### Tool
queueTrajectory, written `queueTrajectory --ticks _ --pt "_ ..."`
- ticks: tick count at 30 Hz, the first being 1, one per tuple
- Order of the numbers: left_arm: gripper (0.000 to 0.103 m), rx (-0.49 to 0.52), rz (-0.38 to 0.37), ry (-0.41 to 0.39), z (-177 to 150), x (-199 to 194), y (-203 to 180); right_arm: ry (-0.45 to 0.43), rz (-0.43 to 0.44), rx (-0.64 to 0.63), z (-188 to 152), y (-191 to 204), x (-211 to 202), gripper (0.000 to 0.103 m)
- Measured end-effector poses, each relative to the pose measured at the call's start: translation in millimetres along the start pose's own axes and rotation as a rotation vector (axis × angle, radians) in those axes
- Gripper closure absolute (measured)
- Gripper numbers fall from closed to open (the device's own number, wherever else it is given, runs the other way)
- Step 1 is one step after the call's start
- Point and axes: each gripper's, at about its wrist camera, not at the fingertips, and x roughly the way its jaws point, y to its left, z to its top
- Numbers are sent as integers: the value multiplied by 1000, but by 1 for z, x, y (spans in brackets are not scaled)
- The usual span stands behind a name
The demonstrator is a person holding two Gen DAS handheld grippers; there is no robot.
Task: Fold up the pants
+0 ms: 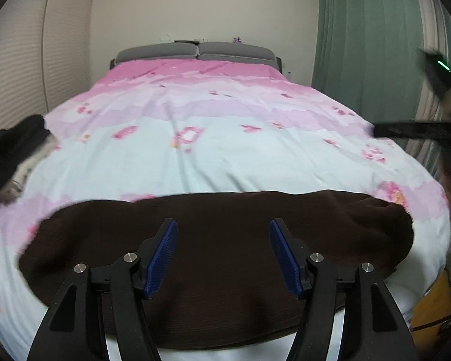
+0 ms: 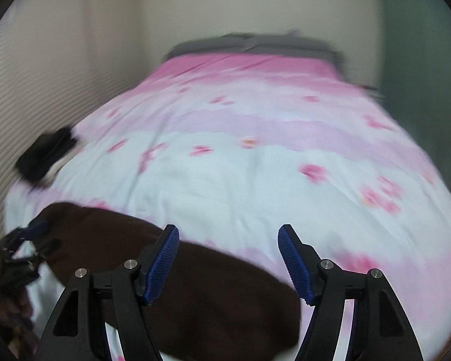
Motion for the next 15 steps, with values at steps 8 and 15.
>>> queueTrajectory --ticks 8,15 --pt "40 -14 -13 54 -23 29 -31 408 340 -413 57 34 156 72" --pt "40 18 7 66 -32 34 -27 709 606 -563 16 69 220 72"
